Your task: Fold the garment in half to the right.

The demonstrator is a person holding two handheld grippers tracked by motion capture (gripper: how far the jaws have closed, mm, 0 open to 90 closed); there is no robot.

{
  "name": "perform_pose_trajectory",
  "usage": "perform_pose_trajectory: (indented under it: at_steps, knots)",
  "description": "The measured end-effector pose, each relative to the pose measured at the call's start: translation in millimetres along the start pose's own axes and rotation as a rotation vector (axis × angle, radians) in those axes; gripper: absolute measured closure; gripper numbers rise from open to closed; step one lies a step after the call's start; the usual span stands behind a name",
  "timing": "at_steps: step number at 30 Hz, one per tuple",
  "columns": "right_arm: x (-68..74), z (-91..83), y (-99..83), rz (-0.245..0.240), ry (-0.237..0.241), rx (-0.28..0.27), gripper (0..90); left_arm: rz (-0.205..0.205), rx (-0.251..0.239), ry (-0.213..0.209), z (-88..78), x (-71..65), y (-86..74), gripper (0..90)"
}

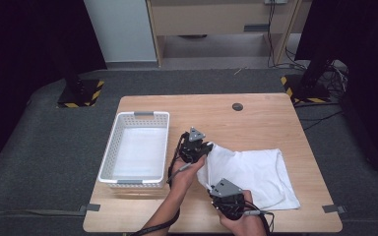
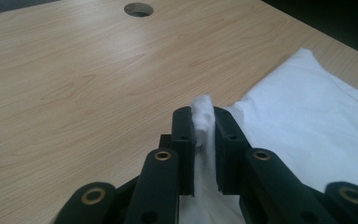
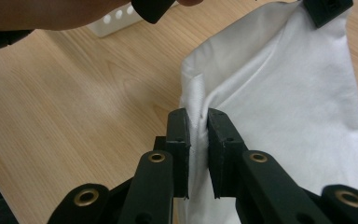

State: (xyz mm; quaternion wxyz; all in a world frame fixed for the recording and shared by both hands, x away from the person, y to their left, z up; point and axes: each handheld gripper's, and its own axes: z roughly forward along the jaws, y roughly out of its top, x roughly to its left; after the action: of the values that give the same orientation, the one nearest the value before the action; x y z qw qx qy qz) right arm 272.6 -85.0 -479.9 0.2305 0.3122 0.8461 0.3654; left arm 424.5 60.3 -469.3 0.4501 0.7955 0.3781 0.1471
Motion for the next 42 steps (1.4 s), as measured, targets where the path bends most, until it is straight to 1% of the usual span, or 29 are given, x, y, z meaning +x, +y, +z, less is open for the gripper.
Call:
perform_pose_trajectory:
  at_steps: [4, 11, 18, 19, 31, 36, 42]
  knots:
    - [1.7, -1.9, 5.4, -0.006, 0.004, -0.002, 80.2, -0.006, -0.006, -0.008, -6.2, 1.6, 4.2, 80.5]
    - [1.7, -6.2, 9.9, 0.001, 0.008, -0.004, 80.4, -0.003, -0.012, -0.017, -11.7, 1.0, 8.7, 80.5]
    - [3.2, -10.2, 17.2, -0.005, 0.013, -0.008, 80.4, 0.017, -0.009, -0.008, -18.5, 1.1, 13.4, 80.5]
    - [3.6, -10.6, 18.0, -0.003, 0.014, -0.008, 80.4, 0.023, -0.003, -0.007, -19.3, 1.4, 13.8, 80.5]
    - [3.6, -11.1, 20.5, 0.003, 0.023, -0.004, 80.4, 0.042, 0.019, -0.007, -20.6, 1.7, 16.5, 80.2]
    - [2.6, -9.5, 20.0, 0.015, 0.040, -0.003, 80.4, 0.045, 0.026, -0.001, -20.9, 1.8, 16.2, 80.1]
    - [2.5, -7.4, 20.7, 0.017, 0.063, -0.007, 80.4, 0.046, 0.033, 0.007, -24.3, 2.3, 16.7, 80.2]
